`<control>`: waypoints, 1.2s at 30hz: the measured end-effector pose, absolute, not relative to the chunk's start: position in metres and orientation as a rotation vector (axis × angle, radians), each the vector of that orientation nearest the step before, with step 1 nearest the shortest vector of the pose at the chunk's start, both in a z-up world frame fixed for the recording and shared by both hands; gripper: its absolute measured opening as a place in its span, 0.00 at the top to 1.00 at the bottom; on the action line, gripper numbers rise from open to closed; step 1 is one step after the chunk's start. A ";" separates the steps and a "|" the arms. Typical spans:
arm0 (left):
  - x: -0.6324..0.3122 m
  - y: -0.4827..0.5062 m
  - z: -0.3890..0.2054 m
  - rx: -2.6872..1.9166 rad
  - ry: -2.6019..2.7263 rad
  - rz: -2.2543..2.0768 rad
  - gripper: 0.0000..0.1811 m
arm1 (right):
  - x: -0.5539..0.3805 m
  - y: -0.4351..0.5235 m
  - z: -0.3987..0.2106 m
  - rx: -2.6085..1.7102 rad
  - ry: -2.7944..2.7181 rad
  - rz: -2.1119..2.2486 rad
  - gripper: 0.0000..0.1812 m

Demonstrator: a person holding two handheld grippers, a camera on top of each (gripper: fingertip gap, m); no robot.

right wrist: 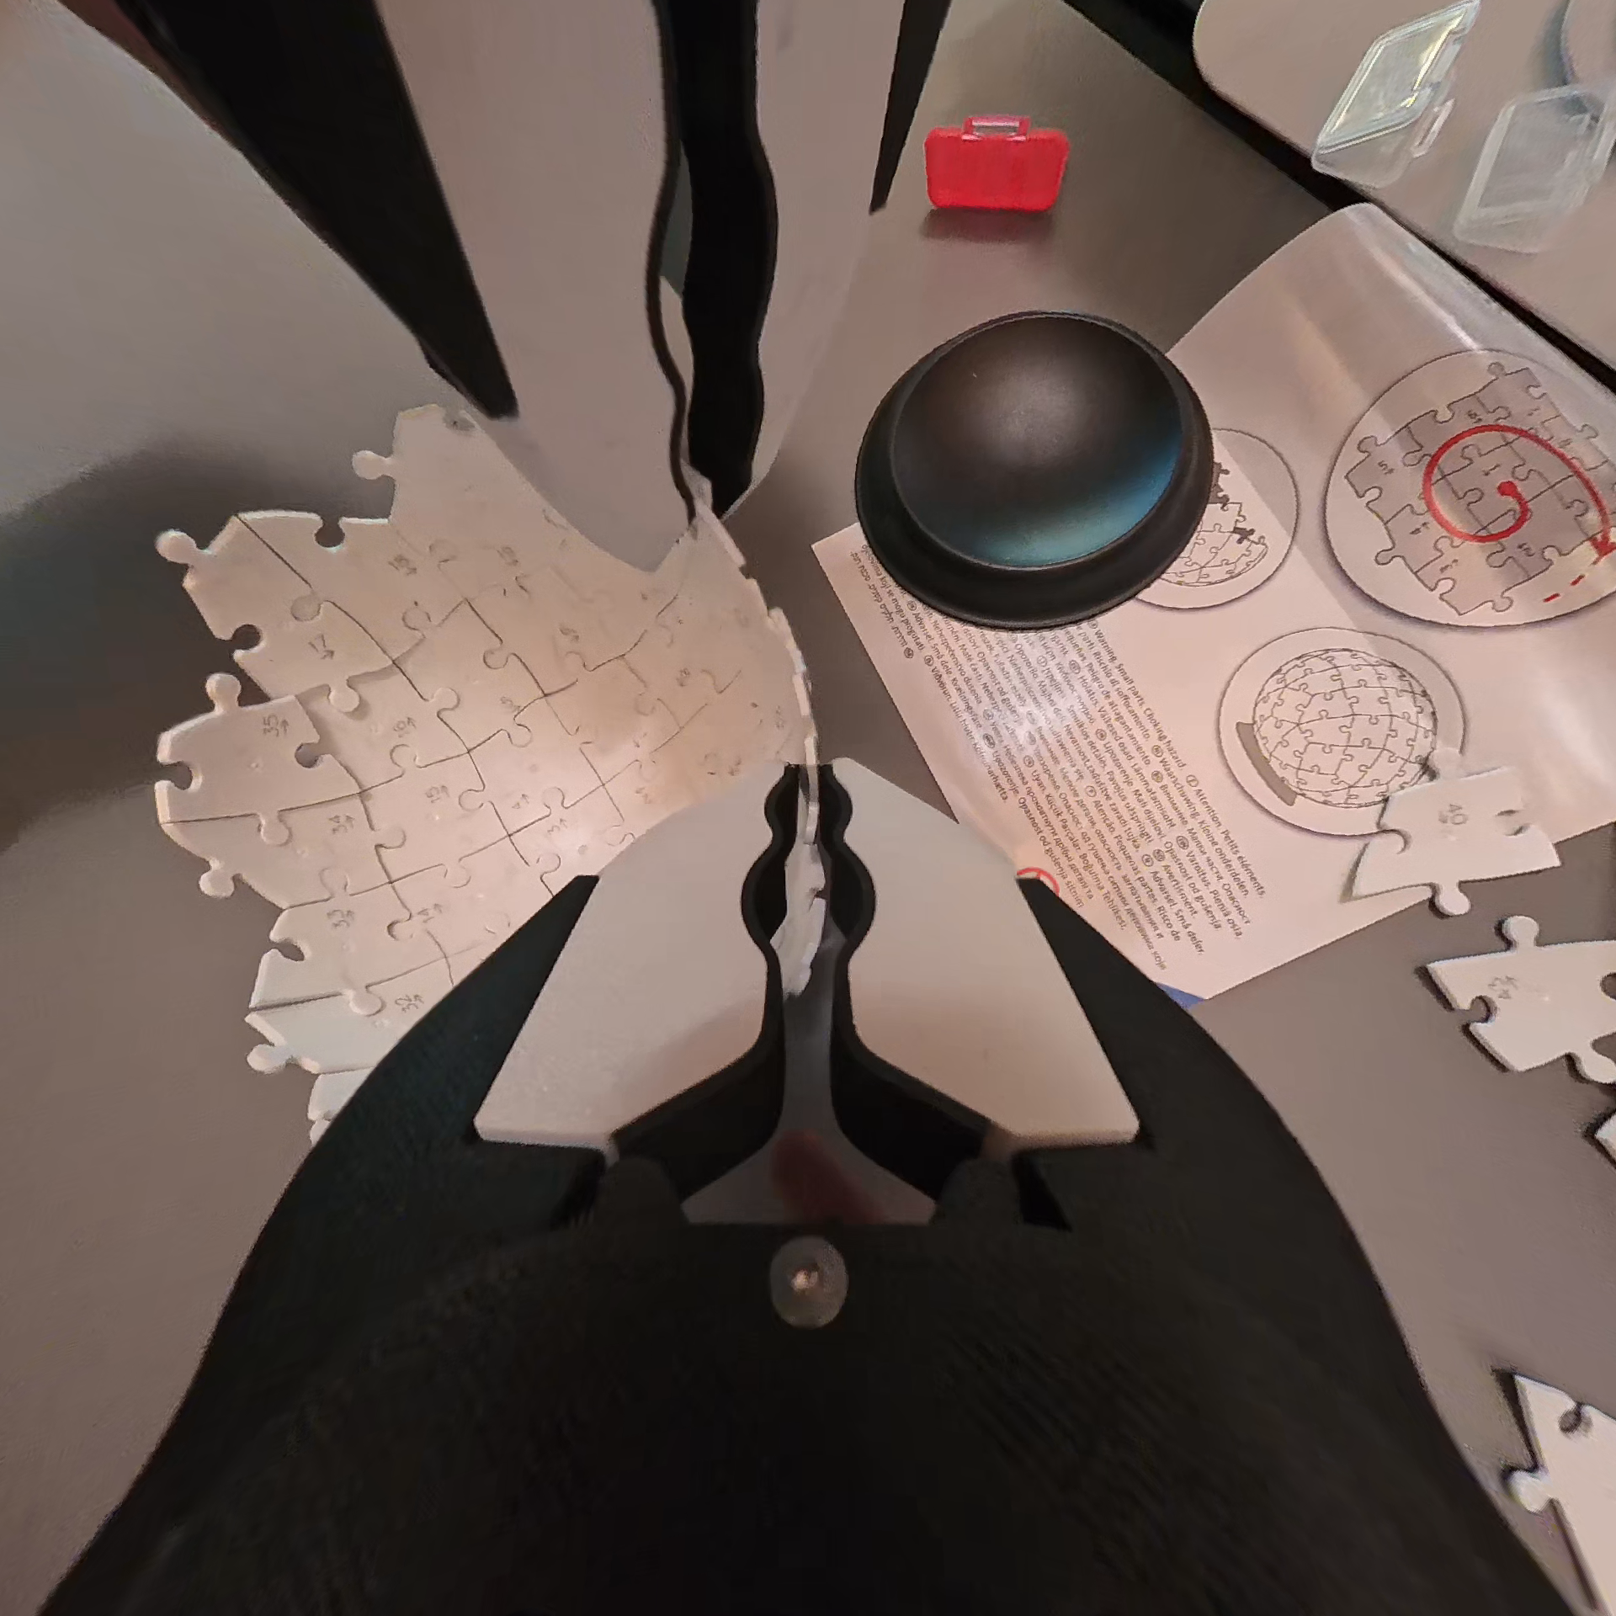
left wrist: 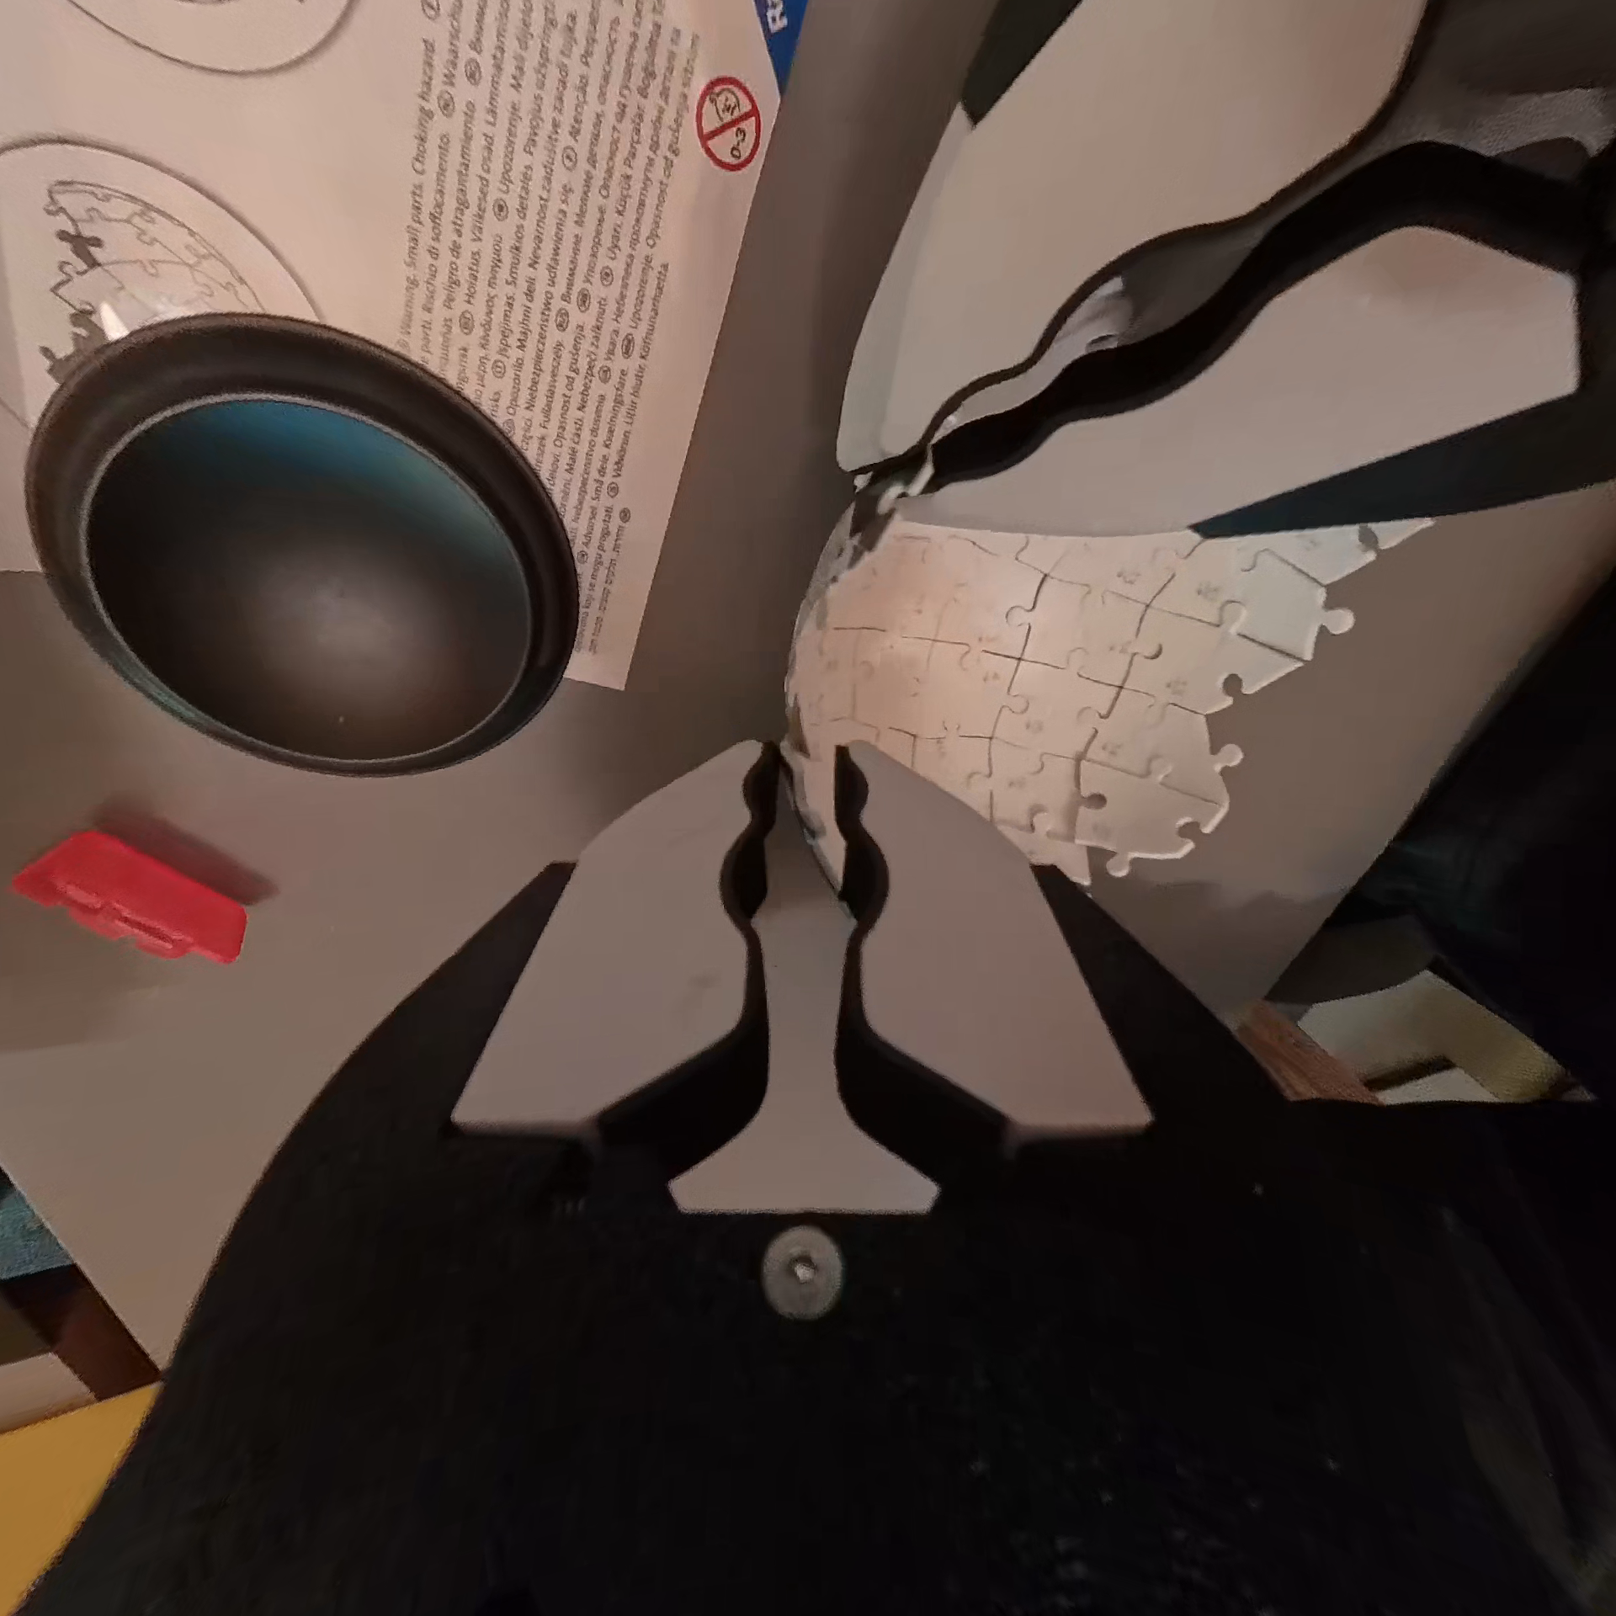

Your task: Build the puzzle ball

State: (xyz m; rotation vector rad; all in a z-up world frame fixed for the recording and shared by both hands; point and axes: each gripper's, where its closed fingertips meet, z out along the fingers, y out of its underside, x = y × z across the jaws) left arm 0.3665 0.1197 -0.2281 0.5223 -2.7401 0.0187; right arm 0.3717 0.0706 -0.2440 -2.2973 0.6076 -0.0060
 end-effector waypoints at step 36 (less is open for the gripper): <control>0.356 0.130 -0.233 0.628 -2.809 -0.272 0.99 | 0.355 -0.020 -0.208 -2.401 0.567 -0.070 0.77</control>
